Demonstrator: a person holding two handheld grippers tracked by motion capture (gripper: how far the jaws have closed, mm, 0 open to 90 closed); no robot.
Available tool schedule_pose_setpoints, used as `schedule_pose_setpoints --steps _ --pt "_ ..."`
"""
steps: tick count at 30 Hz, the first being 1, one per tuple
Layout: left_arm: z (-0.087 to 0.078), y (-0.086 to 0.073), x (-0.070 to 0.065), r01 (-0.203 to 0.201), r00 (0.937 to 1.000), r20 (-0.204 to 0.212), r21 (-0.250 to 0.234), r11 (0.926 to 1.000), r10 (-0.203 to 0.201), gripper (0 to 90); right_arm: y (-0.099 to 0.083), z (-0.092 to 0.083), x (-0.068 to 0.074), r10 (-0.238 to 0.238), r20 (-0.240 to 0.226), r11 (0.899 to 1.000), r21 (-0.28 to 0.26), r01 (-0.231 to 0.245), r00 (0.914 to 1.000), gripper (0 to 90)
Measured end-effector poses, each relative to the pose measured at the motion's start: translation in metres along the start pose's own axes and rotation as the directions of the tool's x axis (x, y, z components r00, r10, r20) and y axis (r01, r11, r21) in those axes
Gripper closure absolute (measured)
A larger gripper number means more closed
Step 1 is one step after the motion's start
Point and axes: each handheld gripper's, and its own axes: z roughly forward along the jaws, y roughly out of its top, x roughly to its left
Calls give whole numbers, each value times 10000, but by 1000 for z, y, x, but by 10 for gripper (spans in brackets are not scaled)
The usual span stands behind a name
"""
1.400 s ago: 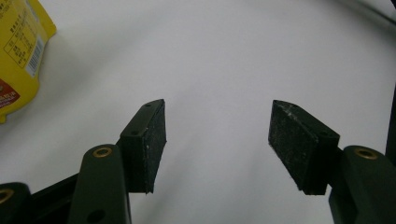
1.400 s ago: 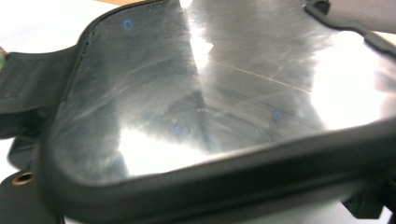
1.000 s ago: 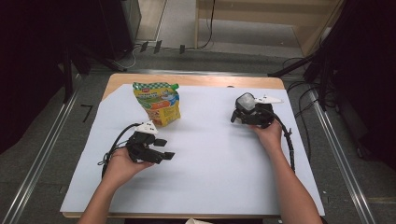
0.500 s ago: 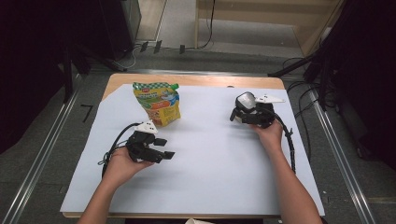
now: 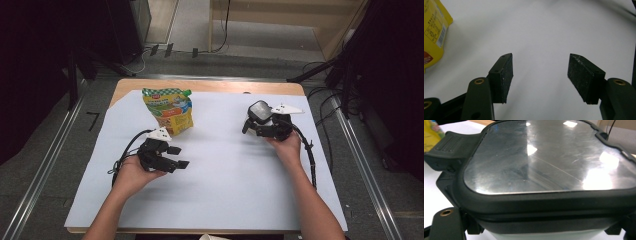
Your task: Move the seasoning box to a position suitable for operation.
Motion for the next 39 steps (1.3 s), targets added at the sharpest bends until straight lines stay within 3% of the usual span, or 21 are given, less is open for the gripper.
schedule_pose_setpoints --steps 4,6,26,34,39 --pt "1 2 0 -45 10000 26 -7 10000 45 379 -1 -4 7 5 -393 10000 4 -5 9992 157" --pt "2 4 0 -37 10000 59 -67 10000 37 379 -3 -9 17 -242 -577 9997 89 247 9980 157" --pt "17 17 3 -220 9991 362 29 9998 219 386 -19 -37 65 -574 -1435 9979 223 612 9880 157" --pt "17 17 3 -223 9991 371 4 9998 222 387 -24 -30 90 -899 -1919 9937 484 1009 9773 157" --pt "18 17 3 -210 9991 364 32 9998 209 388 -29 -17 110 -1324 -2408 9846 799 1556 9615 157"
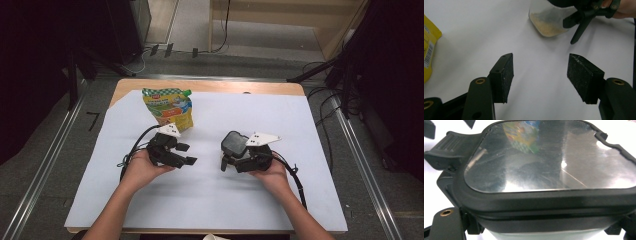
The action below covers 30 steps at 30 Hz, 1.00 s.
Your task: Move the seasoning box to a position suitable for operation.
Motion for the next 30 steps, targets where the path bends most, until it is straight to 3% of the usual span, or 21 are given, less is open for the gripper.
schedule_pose_setpoints --steps 6,9,15,19,21,24,27,29,30 --pt "1 0 -1 -48 10000 1 -3 10000 48 390 -1 10 14 -324 -255 9994 97 326 9992 157" --pt "3 0 -1 -76 10000 11 23 10000 76 392 -1 11 18 -605 -119 9981 76 606 9981 157" --pt "7 1 -3 -152 9998 85 35 9999 151 396 -2 10 19 -730 -88 9968 308 732 9973 153" --pt "9 1 -3 -15 10000 3 11 10000 15 454 -2 9 18 -585 -185 9976 349 591 9981 147" --pt "9 1 -2 -10 10000 4 19 10000 10 459 -1 5 18 -613 -193 9967 522 622 9979 144" --pt "12 3 -2 318 9994 142 -54 9995 -317 452 2 -7 21 -704 27 9945 784 700 9975 141" --pt "13 5 0 534 9981 303 -135 9985 -529 501 4 -17 23 -704 208 9934 925 682 9973 146" --pt "15 6 2 524 9981 340 -104 9986 -521 542 5 -27 24 -540 247 9941 956 514 9982 158" --pt "17 6 5 533 9979 361 -44 9986 -531 582 4 -37 24 -145 93 9955 934 136 9999 185"
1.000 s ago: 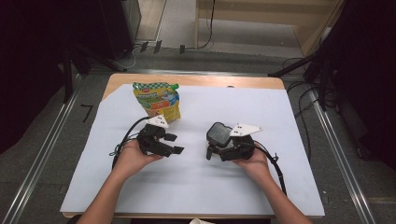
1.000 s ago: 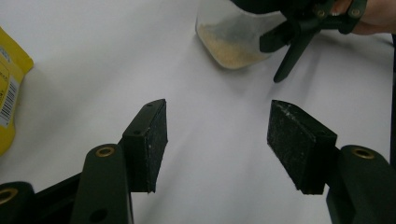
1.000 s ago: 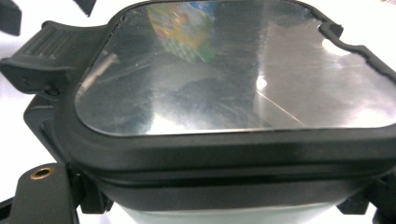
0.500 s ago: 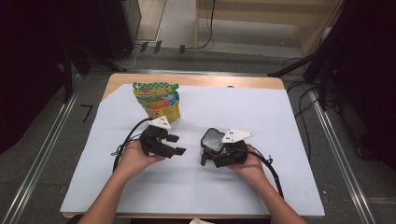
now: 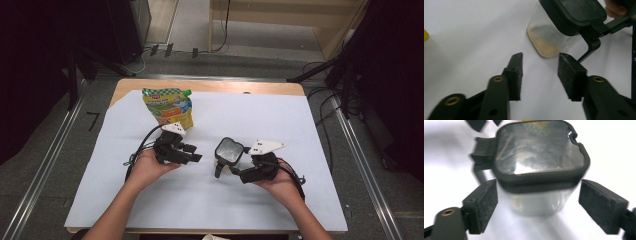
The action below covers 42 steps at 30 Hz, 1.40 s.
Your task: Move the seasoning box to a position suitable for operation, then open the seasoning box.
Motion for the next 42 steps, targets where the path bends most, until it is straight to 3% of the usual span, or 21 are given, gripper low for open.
schedule_pose_setpoints --steps 3,9,13,15,16,19,20,23,24,26,29,42 --pt "0 0 2 -52 10000 -17 4 10000 52 662 -2 -8 -1 224 -105 9997 99 -223 9997 202" --pt "0 4 4 -15 9995 309 -137 9999 19 739 -8 -24 -2 556 145 9982 201 -559 9983 318" --pt "9 7 0 -339 9975 632 307 9990 319 824 -7 -25 0 374 403 9993 38 -375 9985 479" --pt "10 8 0 -441 9972 627 468 9979 411 873 -7 -25 -1 431 404 9991 38 -433 9983 509" --pt "14 11 -1 -492 9961 764 598 9970 445 898 -8 -24 -4 714 315 9974 46 -716 9969 592" --pt "17 14 -2 -545 9954 828 670 9963 489 900 -8 -22 -8 1119 117 9937 30 -1119 9937 650" --pt "20 16 -4 -593 9944 917 669 9960 531 900 -8 -23 -10 1768 158 9842 50 -1769 9841 718" --pt "23 17 -5 -625 9945 883 685 9957 564 900 -9 -23 -11 1920 140 9814 -27 -1920 9813 781" --pt "26 20 -4 -674 9941 902 704 9952 609 900 -8 -23 -11 1778 355 9840 -116 -1775 9834 844" --pt "29 23 0 -550 9936 1018 571 9969 490 900 -8 -22 -10 1817 431 9833 -112 -1814 9824 878" --pt "31 26 3 -364 9937 1069 267 9990 334 900 -8 -20 -10 1862 498 9824 17 -1865 9812 900" --pt "37 27 -5 -569 9951 832 387 9976 535 900 -7 -13 -7 1861 605 9819 245 -1879 9807 900"
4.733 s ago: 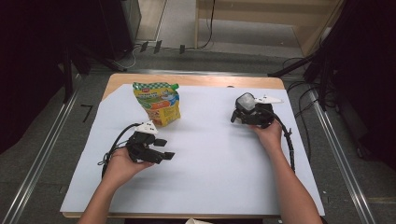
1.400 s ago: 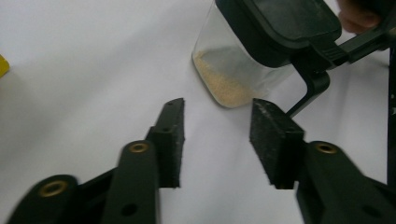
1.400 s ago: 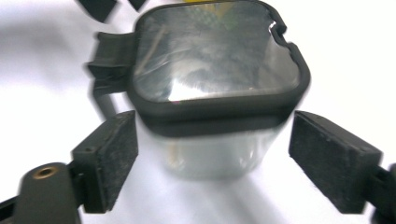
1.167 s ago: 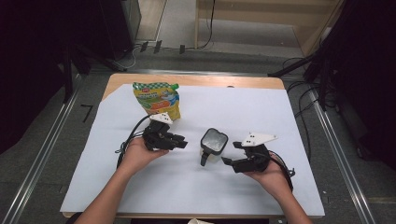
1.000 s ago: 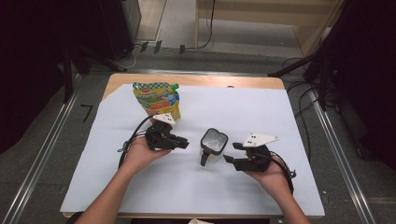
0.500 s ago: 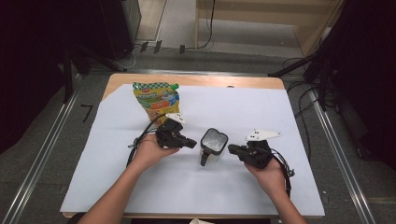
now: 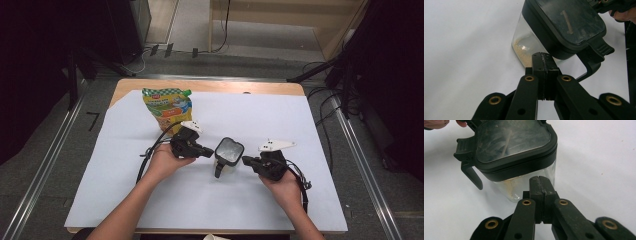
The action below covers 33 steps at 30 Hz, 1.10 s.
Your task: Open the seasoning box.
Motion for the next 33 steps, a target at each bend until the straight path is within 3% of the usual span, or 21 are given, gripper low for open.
schedule_pose_setpoints --steps 3,15,33 --pt "2 0 -3 -79 9998 -184 121 9999 81 900 -1 1 0 162 -32 9999 12 -162 9999 900" --pt "1 -1 -6 -135 9997 -219 74 9999 136 900 -1 3 -2 453 4 9990 -6 -453 9990 900" --pt "8 -2 -23 -290 9986 452 28 9996 288 900 4 9 -12 735 515 9972 -205 -726 9960 900"
